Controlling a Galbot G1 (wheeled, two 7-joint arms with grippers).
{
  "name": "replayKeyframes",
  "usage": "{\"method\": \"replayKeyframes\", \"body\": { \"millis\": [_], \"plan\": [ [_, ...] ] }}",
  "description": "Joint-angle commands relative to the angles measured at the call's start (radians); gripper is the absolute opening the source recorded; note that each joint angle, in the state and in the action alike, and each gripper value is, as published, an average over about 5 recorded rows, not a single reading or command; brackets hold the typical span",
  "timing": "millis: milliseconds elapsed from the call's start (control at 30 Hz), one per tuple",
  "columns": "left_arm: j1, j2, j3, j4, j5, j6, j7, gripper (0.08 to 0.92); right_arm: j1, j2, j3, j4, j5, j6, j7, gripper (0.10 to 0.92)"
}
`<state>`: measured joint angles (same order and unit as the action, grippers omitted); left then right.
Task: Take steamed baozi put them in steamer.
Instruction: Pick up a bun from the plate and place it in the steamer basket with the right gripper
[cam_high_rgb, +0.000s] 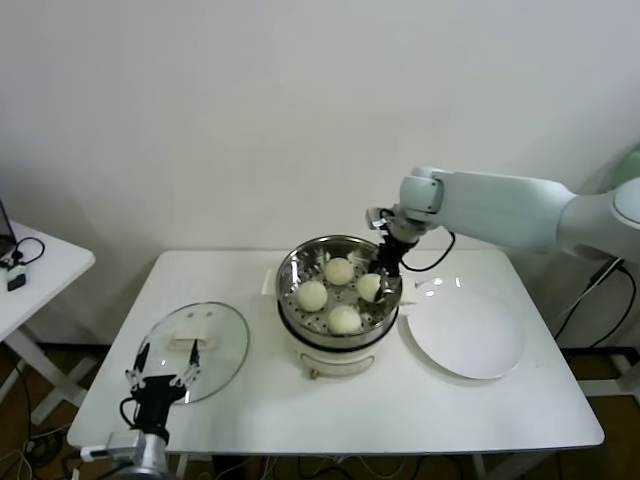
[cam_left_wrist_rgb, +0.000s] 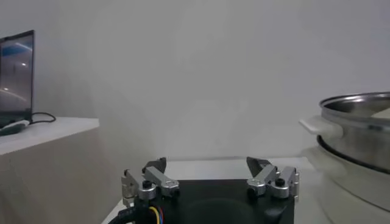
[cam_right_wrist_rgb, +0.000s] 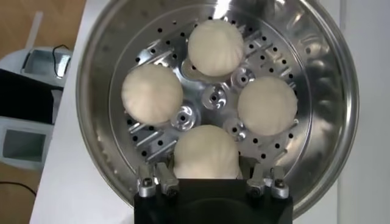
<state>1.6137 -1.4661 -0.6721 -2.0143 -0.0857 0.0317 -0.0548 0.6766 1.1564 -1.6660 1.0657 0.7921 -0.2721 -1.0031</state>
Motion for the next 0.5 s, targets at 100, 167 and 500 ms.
{"method": "replayKeyframes", "body": {
  "millis": [100,167,500],
  "plan": [
    [-0.001,0.006,-0.009,0.005,-0.004,0.000,0.001,0.823,-0.037,0.013,0.019,-0.063,-0.043,0.003,-0.007,0.692],
    [-0.001,0.005,-0.010,0.006,-0.004,0.000,0.001,0.823,-0.041,0.016,0.022,-0.065,-0.046,0.005,-0.006,0.694],
    [-0.001,0.003,-0.010,0.006,-0.005,0.000,0.001,0.823,-0.042,0.028,0.025,-0.067,-0.041,0.017,-0.007,0.782]
  ]
}}
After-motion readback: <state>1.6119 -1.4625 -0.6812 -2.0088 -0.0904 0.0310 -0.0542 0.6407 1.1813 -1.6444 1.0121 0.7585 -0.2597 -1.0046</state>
